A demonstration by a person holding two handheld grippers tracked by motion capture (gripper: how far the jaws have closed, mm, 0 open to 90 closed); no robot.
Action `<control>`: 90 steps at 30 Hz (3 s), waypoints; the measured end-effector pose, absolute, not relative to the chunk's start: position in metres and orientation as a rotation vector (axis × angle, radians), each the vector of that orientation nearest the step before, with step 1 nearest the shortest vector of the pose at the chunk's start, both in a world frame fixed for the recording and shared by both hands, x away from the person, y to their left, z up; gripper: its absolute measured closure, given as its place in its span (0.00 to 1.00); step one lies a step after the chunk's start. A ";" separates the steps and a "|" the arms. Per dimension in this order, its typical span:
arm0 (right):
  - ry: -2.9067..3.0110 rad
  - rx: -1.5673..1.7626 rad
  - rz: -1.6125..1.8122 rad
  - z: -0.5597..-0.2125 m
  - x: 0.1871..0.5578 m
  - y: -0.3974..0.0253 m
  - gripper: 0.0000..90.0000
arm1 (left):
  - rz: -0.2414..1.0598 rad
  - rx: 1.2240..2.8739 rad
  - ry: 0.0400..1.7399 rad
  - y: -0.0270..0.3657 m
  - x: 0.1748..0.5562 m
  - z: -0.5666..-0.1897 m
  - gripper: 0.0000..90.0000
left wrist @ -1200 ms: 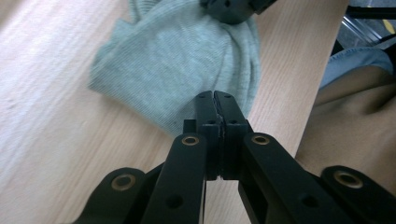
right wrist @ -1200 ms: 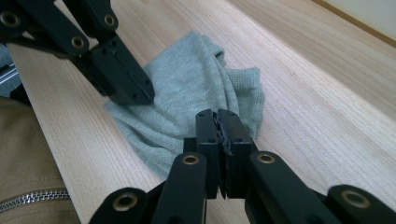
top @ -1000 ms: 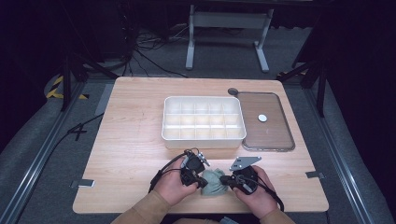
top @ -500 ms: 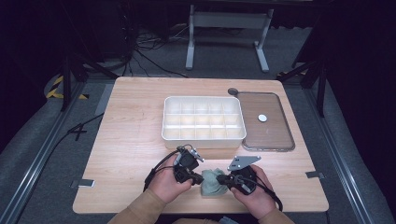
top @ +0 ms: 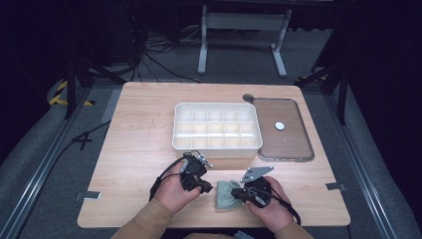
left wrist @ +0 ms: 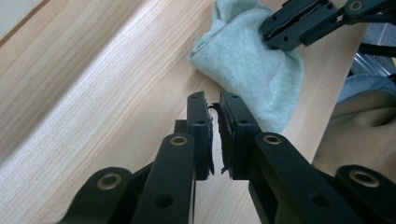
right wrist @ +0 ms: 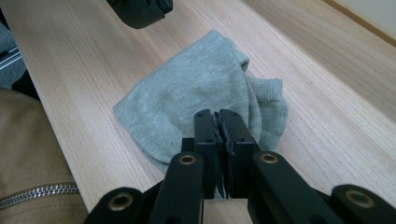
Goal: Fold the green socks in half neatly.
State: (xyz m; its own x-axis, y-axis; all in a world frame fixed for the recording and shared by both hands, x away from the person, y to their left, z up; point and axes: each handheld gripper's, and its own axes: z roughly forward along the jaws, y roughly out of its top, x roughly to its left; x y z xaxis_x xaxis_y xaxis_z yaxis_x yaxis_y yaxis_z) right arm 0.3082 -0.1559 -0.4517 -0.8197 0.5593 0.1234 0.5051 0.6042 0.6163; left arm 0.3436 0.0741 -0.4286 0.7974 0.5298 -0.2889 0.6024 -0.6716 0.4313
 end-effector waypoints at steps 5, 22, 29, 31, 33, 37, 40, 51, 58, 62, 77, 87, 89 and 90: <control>2.741 0.909 1.011 -0.453 0.309 -0.155 0.96 | -0.202 2.492 0.839 0.068 0.343 -0.436 0.91; 2.729 0.891 0.971 -0.452 0.306 -0.152 0.97 | -0.224 2.569 0.788 0.052 0.340 -0.451 0.92; 2.715 0.894 1.004 -0.448 0.306 -0.152 0.97 | -0.216 2.565 0.782 0.050 0.339 -0.451 0.93; 2.704 0.886 1.033 -0.442 0.306 -0.152 0.98 | -0.216 2.565 0.783 0.050 0.340 -0.451 0.93; 2.704 0.881 1.063 -0.439 0.307 -0.150 0.98 | -0.214 2.559 0.785 0.050 0.339 -0.451 0.93; 2.743 0.905 1.009 -0.446 0.309 -0.146 0.99 | -0.217 2.557 0.783 0.049 0.339 -0.452 0.93; 2.755 0.941 1.000 -0.452 0.312 -0.146 0.99 | -0.217 2.562 0.780 0.049 0.339 -0.452 0.93; 2.754 0.997 1.044 -0.458 0.316 -0.152 1.00 | -0.230 2.560 0.770 0.044 0.339 -0.452 0.93; 2.735 0.990 1.048 -0.458 0.313 -0.151 1.00 | -0.227 2.543 0.737 0.042 0.338 -0.452 0.92; 2.724 0.988 1.029 -0.457 0.311 -0.147 1.00 | -0.218 2.528 0.710 0.039 0.336 -0.448 0.93; 2.713 1.009 1.084 -0.451 0.310 -0.144 0.95 | -0.178 2.516 0.717 0.044 0.332 -0.441 0.96; 2.701 0.966 1.029 -0.432 0.308 -0.170 0.95 | -0.190 2.518 0.722 0.043 0.333 -0.440 0.96; 2.734 0.940 1.011 -0.438 0.308 -0.166 0.96 | -0.192 2.517 0.714 0.043 0.333 -0.440 0.96; 2.755 0.920 1.000 -0.441 0.309 -0.164 0.96 | -0.193 2.513 0.709 0.043 0.333 -0.439 0.96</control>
